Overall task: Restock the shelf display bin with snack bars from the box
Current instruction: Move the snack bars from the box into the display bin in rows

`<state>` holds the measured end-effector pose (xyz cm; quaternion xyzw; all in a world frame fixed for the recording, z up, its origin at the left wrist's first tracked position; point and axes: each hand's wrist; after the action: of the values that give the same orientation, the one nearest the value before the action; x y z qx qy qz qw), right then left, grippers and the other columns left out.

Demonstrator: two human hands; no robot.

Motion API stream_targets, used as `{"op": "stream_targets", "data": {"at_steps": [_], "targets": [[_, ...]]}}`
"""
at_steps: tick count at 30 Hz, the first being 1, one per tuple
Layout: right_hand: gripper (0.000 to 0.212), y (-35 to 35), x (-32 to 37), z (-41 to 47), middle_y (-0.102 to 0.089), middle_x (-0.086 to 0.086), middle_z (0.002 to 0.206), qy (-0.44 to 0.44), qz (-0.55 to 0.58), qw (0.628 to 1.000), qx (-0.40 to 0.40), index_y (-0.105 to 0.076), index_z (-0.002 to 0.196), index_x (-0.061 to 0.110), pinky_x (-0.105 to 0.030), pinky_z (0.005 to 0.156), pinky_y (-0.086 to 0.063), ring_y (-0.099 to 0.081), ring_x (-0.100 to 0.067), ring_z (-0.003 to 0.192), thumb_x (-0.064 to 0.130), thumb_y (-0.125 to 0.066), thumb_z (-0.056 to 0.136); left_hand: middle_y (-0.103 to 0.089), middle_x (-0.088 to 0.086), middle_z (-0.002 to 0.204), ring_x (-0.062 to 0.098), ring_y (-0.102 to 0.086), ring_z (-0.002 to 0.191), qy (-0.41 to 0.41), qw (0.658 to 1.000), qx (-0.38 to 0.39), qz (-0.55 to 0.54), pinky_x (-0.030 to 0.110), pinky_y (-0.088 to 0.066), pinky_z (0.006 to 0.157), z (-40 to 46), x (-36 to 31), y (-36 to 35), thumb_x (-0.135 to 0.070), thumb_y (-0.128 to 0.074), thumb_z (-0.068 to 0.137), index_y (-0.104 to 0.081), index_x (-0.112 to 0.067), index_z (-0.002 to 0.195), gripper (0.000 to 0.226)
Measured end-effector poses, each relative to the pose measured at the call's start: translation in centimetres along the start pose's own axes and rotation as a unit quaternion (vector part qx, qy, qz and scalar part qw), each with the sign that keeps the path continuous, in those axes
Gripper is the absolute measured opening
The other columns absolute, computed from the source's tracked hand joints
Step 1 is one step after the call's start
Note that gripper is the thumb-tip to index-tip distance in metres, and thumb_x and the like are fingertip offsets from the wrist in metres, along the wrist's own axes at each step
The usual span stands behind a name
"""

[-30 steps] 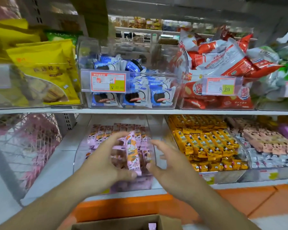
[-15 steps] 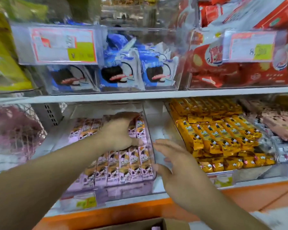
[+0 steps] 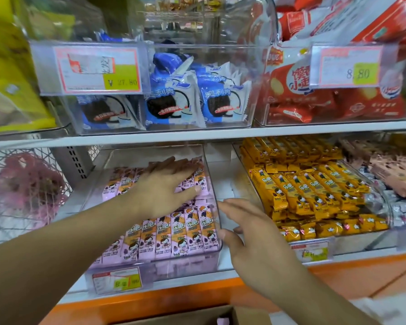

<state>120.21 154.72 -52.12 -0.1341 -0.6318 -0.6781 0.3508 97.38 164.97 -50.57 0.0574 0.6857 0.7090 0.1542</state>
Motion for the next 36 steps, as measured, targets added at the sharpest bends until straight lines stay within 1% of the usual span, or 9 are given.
{"op": "stream_targets", "data": {"at_steps": [3,10,16,18,21,24,29,33,36], "targets": [[0.055,0.0,-0.1,0.0,-0.028,0.038,0.131,0.007,-0.001,1.000,-0.008,-0.043,0.155,0.042,-0.009,0.112,-0.034,-0.035,0.013,0.118,0.025,-0.060,0.106,0.002,-0.019,0.172,0.014,0.009,0.160,0.002,1.000,0.017,0.020,0.046,0.007,0.129,0.6,0.1,-0.8,-0.073,-0.012,0.099,-0.001,-0.056,0.159,0.063],[0.055,-0.3,-0.6,0.1,-0.038,0.029,0.144,0.023,-0.004,1.000,-0.017,-0.043,0.155,0.043,-0.015,0.113,-0.038,-0.039,0.008,0.126,0.026,-0.060,0.106,0.002,-0.014,0.173,0.016,0.005,0.161,0.011,0.998,0.012,0.063,0.050,0.001,0.129,2.1,0.8,-2.0,-0.070,-0.003,0.100,0.004,-0.048,0.161,0.066],[0.056,-0.5,-0.7,-0.1,-0.036,0.041,0.120,-0.001,0.010,1.000,-0.009,-0.040,0.156,0.046,0.009,0.089,-0.030,-0.043,0.012,0.108,0.027,-0.059,0.106,0.006,-0.009,0.174,0.016,0.008,0.160,0.008,0.998,0.014,0.058,0.046,0.003,0.130,1.6,0.5,-1.4,-0.071,-0.001,0.098,0.005,-0.045,0.162,0.069],[0.054,-0.6,-0.8,-0.2,-0.040,0.043,0.118,-0.009,0.024,1.000,-0.005,-0.040,0.155,0.048,0.000,0.094,-0.040,-0.048,0.008,0.111,0.030,-0.058,0.106,-0.001,-0.008,0.174,0.016,0.003,0.160,0.009,1.000,-0.008,0.013,0.045,0.000,0.131,0.4,-0.2,-0.7,-0.070,-0.008,0.099,-0.003,-0.044,0.163,0.070],[0.047,-1.3,-1.2,-0.9,-0.059,0.022,0.123,-0.052,0.039,0.998,-0.011,-0.047,0.149,0.041,-0.025,0.100,-0.050,-0.058,0.001,0.111,0.037,-0.060,0.104,-0.022,-0.007,0.171,0.017,-0.016,0.158,0.013,0.994,-0.052,-0.100,0.039,-0.012,0.130,-3.1,-1.5,0.6,-0.062,-0.023,0.105,-0.018,-0.041,0.163,0.061],[0.031,-1.9,-1.5,-2.0,-0.068,0.011,0.107,-0.110,0.050,0.993,-0.008,-0.060,0.130,0.027,-0.032,0.094,-0.053,-0.065,-0.009,0.100,0.034,-0.066,0.100,-0.031,-0.009,0.167,0.013,-0.023,0.155,-0.014,0.985,-0.094,-0.146,0.032,-0.016,0.128,-8.7,-2.1,1.3,-0.054,-0.029,0.108,-0.029,-0.035,0.161,0.057],[0.005,-3.6,-1.6,-5.6,-0.071,0.013,0.091,-0.137,0.015,0.983,0.119,-0.069,0.100,0.025,-0.012,0.062,-0.044,-0.065,-0.006,0.080,0.029,-0.067,0.097,-0.057,-0.008,0.138,0.011,-0.049,0.131,-0.016,0.980,-0.123,-0.157,0.033,-0.038,0.111,-20.9,-3.8,-1.3,-0.048,-0.038,0.107,-0.054,-0.025,0.138,0.042],[0.020,-6.8,-2.4,-8.5,-0.070,0.014,0.109,-0.122,-0.035,0.953,0.275,-0.066,0.116,0.030,-0.033,0.091,-0.056,-0.067,-0.009,0.099,0.035,-0.067,0.097,-0.055,-0.017,0.135,0.012,-0.056,0.126,0.074,0.986,-0.048,-0.140,0.037,-0.048,0.102,-28.2,-2.8,-8.6,-0.056,-0.036,0.104,-0.047,-0.039,0.139,0.040],[0.036,-9.8,-2.7,-10.0,-0.067,0.012,0.119,-0.091,-0.076,0.935,0.335,-0.060,0.130,0.035,-0.036,0.094,-0.057,-0.066,-0.009,0.103,0.036,-0.067,0.095,-0.059,-0.012,0.134,0.015,-0.055,0.122,0.152,0.978,-0.032,-0.140,0.032,-0.043,0.103,-31.4,0.0,-14.5,-0.051,-0.045,0.103,-0.051,-0.035,0.138,0.040]]}}
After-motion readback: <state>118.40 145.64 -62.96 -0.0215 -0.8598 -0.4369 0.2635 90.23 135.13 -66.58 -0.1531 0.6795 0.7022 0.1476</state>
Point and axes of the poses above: each hand's wrist, its own z-axis towards the middle knuckle, its own y-axis out of the back of the hand, x = y × z
